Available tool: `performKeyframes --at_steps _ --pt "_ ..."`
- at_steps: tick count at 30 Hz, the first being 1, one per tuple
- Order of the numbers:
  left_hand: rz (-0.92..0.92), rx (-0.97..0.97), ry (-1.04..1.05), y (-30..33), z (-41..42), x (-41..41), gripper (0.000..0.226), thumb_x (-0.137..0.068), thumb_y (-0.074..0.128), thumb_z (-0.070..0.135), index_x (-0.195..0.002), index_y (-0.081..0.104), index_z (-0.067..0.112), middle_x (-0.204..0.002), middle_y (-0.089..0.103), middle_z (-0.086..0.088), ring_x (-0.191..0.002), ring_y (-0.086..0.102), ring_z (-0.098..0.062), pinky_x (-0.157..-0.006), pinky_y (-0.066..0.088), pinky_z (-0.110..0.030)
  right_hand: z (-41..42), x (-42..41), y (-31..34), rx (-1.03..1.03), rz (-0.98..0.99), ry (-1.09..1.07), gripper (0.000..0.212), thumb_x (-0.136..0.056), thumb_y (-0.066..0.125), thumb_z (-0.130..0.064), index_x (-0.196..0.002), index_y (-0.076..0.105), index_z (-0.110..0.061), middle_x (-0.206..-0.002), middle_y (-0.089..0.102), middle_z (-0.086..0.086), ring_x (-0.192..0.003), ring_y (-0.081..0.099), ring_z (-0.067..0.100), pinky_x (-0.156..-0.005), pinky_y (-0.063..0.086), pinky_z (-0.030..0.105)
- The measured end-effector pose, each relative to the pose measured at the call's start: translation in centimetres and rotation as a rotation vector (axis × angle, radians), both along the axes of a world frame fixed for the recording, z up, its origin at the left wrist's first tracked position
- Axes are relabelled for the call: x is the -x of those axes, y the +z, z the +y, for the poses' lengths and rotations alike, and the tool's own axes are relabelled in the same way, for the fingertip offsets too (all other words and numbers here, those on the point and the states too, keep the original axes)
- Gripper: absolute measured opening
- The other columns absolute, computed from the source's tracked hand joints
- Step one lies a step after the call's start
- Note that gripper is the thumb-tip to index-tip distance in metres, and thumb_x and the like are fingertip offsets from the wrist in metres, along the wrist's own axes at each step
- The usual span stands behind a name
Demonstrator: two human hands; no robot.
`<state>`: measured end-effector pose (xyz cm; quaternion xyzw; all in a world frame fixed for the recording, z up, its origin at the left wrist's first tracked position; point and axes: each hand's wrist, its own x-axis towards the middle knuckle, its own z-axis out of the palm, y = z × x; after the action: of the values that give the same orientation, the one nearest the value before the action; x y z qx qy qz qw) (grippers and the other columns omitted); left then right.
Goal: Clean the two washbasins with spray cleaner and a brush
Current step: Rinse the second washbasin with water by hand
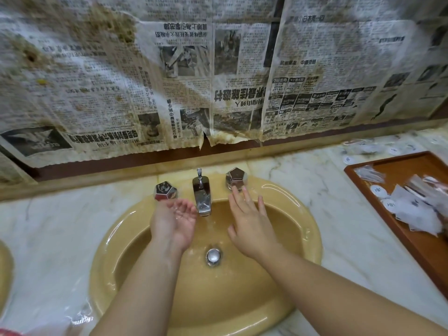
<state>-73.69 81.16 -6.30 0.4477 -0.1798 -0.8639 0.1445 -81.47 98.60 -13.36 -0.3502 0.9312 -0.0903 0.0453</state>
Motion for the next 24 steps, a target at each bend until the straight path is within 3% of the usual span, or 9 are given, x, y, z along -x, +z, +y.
performKeyframes --at_steps 4,5,8,10,13,16,18,21,24 --pt "0.097 0.240 -0.155 5.0 1.1 5.2 0.028 -0.101 0.040 0.012 -0.075 0.049 0.010 -0.063 0.053 -0.003 -0.056 0.052 -0.015 -0.064 0.048 -0.024 -2.6 2.7 1.6 -0.021 0.102 0.042 0.083 -0.096 0.053 -0.037 -0.164 0.009 -0.016 -0.171 -0.003 -0.002 -0.156 -0.015 0.020 -0.125 -0.005 0.056" --pt "0.097 0.283 -0.219 5.6 1.8 6.6 0.029 -0.102 0.040 0.011 -0.078 0.055 0.006 -0.067 0.060 -0.006 -0.061 0.059 -0.016 -0.069 0.053 -0.026 -3.1 3.5 1.9 -0.042 0.120 0.039 0.083 -0.096 0.053 -0.038 -0.164 0.010 -0.015 -0.171 -0.002 -0.001 -0.156 -0.014 0.020 -0.125 -0.005 0.056" --pt "0.005 0.376 -0.405 4.6 3.6 9.1 0.030 -0.104 0.041 0.008 -0.106 0.065 -0.009 -0.102 0.073 -0.022 -0.094 0.073 -0.028 -0.093 0.059 -0.036 -3.2 4.6 1.5 -0.136 0.136 0.021 0.077 -0.098 0.049 -0.037 -0.162 0.013 -0.013 -0.171 0.002 0.003 -0.156 -0.018 0.024 -0.124 -0.004 0.061" --pt "-0.058 0.433 -0.465 3.4 3.5 8.7 0.031 -0.103 0.041 0.007 -0.109 0.067 -0.009 -0.106 0.073 -0.024 -0.098 0.074 -0.029 -0.095 0.059 -0.038 -2.7 4.1 0.4 -0.139 0.158 0.026 0.078 -0.097 0.048 -0.036 -0.163 0.013 -0.015 -0.171 -0.005 0.003 -0.155 -0.019 0.027 -0.123 -0.004 0.062" --pt "-0.127 0.687 -0.374 2.3 2.0 6.9 0.030 -0.101 0.044 0.010 -0.098 0.072 0.001 -0.094 0.077 -0.014 -0.091 0.076 -0.024 -0.090 0.061 -0.038 -2.8 4.0 0.3 -0.093 0.168 -0.010 0.084 -0.094 0.051 -0.039 -0.164 0.009 -0.018 -0.170 -0.014 0.003 -0.156 -0.015 0.027 -0.123 -0.002 0.062" --pt "-0.233 0.904 -0.181 1.1 1.0 4.3 0.028 -0.098 0.046 0.013 -0.089 0.072 0.009 -0.087 0.075 -0.007 -0.084 0.070 -0.019 -0.079 0.056 -0.031 -3.5 4.9 1.1 -0.091 0.109 -0.086 0.084 -0.096 0.052 -0.039 -0.162 0.000 -0.032 -0.166 -0.027 0.007 -0.154 -0.023 0.028 -0.123 -0.004 0.062" --pt "-0.287 0.775 -0.093 -0.4 1.1 3.2 0.025 -0.098 0.046 0.014 -0.088 0.068 0.009 -0.083 0.070 -0.005 -0.080 0.064 -0.020 -0.076 0.051 -0.030 -3.3 4.3 0.9 -0.095 0.076 -0.101 0.081 -0.095 0.052 -0.039 -0.161 0.005 -0.036 -0.163 -0.035 0.010 -0.152 -0.029 0.030 -0.123 -0.003 0.061" --pt "-0.340 0.388 -0.096 -3.2 1.6 3.0 0.024 -0.101 0.044 0.011 -0.088 0.063 0.005 -0.079 0.065 -0.010 -0.070 0.058 -0.023 -0.067 0.047 -0.032 -1.8 1.9 -0.2 -0.057 0.017 -0.109 0.076 -0.097 0.049 -0.039 -0.161 0.008 -0.039 -0.159 -0.042 0.009 -0.151 -0.030 0.029 -0.124 0.000 0.061" --pt "-0.155 -0.043 -0.139 -5.1 1.7 3.0 0.026 -0.105 0.045 0.010 -0.115 0.062 -0.006 -0.093 0.065 -0.019 -0.080 0.065 -0.028 -0.079 0.058 -0.039 -0.1 0.1 -1.0 0.009 -0.047 -0.116 0.073 -0.100 0.046 -0.037 -0.162 0.008 -0.038 -0.164 -0.033 0.007 -0.153 -0.027 0.024 -0.125 0.000 0.059"
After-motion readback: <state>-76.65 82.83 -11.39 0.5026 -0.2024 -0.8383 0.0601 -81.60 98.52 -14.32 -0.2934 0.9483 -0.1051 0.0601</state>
